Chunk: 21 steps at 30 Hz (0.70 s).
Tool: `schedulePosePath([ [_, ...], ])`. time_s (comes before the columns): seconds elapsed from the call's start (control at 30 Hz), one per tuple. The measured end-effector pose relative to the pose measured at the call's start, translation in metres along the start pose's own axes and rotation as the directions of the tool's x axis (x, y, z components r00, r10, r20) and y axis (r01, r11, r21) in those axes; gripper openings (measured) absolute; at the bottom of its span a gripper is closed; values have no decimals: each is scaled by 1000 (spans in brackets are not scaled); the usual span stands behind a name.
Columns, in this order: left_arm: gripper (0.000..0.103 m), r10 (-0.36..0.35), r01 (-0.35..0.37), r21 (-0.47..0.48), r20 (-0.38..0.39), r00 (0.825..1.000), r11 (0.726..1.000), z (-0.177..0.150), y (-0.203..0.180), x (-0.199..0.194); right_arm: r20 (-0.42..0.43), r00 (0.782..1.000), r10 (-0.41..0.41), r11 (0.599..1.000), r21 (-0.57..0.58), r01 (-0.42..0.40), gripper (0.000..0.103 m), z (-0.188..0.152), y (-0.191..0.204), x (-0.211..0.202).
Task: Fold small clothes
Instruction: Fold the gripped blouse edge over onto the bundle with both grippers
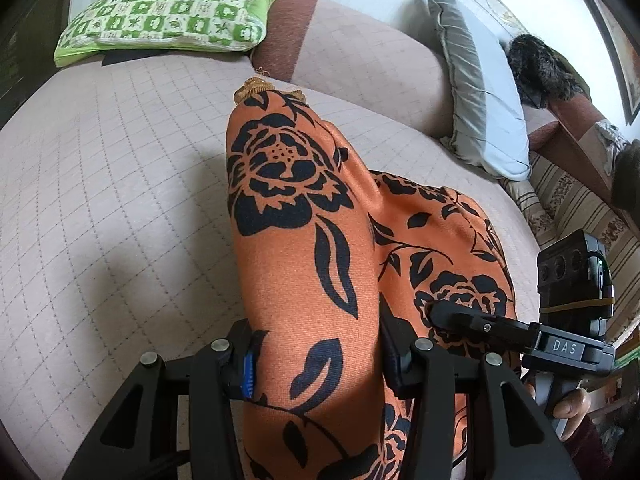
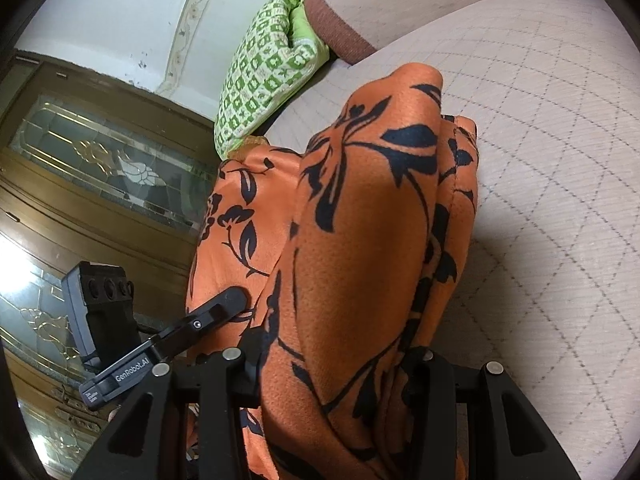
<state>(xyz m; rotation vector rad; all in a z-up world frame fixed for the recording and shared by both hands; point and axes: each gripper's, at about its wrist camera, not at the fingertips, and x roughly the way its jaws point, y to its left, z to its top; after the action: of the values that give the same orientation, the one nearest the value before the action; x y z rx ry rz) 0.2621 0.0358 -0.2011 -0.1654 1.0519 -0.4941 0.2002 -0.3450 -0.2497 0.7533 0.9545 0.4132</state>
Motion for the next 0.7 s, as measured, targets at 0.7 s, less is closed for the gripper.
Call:
schedulePosePath([
  [0.7, 50, 66, -67, -19, -57, 996, 998, 4, 6, 19, -41, 996, -83, 997, -5, 83, 45, 2, 4, 26],
])
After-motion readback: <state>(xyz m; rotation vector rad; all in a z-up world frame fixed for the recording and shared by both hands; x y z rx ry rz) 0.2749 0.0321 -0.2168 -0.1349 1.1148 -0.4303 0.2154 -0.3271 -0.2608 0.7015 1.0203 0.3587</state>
